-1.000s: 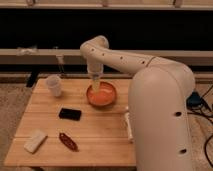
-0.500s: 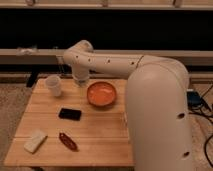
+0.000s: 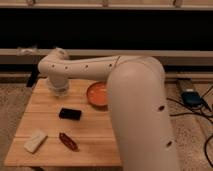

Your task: Push the eraser across the table

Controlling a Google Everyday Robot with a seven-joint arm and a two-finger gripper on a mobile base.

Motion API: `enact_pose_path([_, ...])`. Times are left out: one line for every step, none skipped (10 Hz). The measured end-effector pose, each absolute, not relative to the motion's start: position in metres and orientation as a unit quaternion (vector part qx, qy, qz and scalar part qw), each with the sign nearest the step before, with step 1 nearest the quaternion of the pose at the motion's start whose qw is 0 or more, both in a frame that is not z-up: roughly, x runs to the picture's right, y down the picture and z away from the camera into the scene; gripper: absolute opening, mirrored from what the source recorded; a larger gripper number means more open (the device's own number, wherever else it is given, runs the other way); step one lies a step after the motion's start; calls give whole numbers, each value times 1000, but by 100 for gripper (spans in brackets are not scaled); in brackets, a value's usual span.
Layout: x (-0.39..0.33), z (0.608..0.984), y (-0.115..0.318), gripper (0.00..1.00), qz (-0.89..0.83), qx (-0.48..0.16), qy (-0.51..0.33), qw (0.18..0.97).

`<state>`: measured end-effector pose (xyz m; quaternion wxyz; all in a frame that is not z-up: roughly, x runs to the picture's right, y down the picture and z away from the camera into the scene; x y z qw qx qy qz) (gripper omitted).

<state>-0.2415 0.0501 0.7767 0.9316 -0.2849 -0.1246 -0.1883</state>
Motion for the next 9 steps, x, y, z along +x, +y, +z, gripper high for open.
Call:
enact_pose_path([-252,784,52,4,-199,-289,-129,928])
enact_pose_path([-260,792,54,0,-205,-294,-132,924])
enact_pose_path([-270,802,56,0,-210,-301,-135,920])
enact_pose_path([-282,809,59,0,-217,-305,-140,917])
enact_pose_path([-289,815,62,0,-221,-309,-144,914])
enact_pose_path([-293,823,64,0,-224,-315,-144,911])
enact_pose_path([-299,826,69,0,-228,-319,-147,908])
enact_pose_path([-305,829,76,0,-234,-322,-148,905])
enact_pose_path([-308,833,85,0,-239,-327,-147,903])
